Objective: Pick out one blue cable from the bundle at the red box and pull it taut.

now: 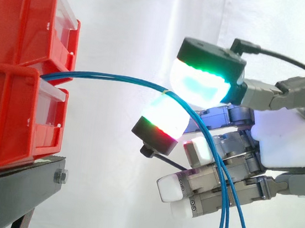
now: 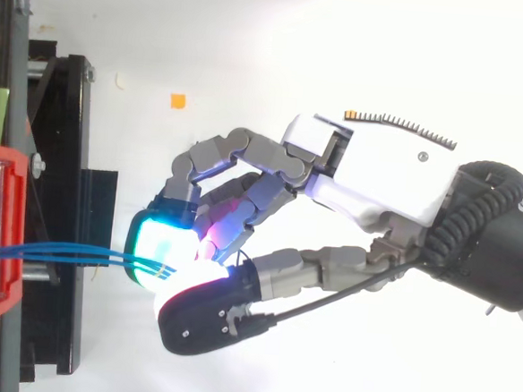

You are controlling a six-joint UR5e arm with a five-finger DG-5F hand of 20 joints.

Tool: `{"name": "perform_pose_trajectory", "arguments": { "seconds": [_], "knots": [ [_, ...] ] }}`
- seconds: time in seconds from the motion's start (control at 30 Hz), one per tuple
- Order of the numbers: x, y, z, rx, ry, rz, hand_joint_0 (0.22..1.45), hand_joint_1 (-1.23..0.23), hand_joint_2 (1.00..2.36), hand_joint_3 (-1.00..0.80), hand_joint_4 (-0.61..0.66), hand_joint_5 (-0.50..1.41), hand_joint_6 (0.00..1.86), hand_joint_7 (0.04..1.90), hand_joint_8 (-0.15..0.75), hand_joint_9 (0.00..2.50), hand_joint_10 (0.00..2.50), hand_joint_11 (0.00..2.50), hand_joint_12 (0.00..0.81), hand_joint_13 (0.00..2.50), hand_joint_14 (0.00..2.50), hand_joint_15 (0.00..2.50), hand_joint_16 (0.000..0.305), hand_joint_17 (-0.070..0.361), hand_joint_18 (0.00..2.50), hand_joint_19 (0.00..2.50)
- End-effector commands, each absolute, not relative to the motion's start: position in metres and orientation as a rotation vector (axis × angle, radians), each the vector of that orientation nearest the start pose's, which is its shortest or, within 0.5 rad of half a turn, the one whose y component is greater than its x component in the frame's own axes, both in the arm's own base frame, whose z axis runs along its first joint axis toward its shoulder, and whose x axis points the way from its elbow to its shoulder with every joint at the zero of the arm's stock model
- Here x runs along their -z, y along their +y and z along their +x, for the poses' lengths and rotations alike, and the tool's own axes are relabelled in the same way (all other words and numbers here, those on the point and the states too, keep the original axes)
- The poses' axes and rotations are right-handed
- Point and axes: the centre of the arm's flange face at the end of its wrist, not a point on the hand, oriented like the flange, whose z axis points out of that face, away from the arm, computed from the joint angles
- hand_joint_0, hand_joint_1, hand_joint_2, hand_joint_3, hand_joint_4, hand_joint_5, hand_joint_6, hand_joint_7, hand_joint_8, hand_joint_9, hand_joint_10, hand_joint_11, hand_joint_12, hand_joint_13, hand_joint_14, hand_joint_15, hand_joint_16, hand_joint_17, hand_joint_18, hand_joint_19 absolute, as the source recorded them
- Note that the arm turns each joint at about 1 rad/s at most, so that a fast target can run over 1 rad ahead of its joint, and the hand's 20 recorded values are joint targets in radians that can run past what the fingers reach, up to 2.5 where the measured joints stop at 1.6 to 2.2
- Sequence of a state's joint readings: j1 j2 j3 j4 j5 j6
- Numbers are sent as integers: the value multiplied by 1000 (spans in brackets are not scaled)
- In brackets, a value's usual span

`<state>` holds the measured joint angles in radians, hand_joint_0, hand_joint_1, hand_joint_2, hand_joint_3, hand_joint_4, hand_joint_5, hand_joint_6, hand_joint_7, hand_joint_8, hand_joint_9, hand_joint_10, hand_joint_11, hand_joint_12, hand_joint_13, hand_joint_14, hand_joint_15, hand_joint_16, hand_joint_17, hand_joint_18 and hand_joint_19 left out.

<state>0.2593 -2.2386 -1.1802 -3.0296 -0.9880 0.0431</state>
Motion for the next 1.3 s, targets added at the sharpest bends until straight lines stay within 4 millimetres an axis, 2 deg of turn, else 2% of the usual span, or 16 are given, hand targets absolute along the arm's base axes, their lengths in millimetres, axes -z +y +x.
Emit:
{"name": "perform_pose_trajectory", "arguments": {
  "seconds": [0.0,0.13,0.23,0.63,1.27],
  "knots": [
    [-276,-1,731,-876,1077,1430,666,-851,1001,-484,33,-158,914,983,279,1112,17,684,189,895,13,399,20,44,482,456],
    [-276,-1,731,-875,1076,1431,673,-852,1009,-384,4,-164,928,1031,270,1096,21,662,190,904,13,404,20,45,493,467],
    [-276,-1,731,-875,1076,1431,613,-753,1012,-310,18,-166,925,980,275,1096,17,638,186,900,14,409,20,44,466,493],
    [-277,-1,731,-876,1075,1430,570,-540,1013,-267,63,-152,888,991,288,1093,19,582,193,847,12,408,22,49,363,533],
    [-278,-1,731,-877,1071,1431,572,-521,1013,-252,97,-144,885,1004,304,1110,16,588,190,835,12,403,21,47,346,531]
  ]
}}
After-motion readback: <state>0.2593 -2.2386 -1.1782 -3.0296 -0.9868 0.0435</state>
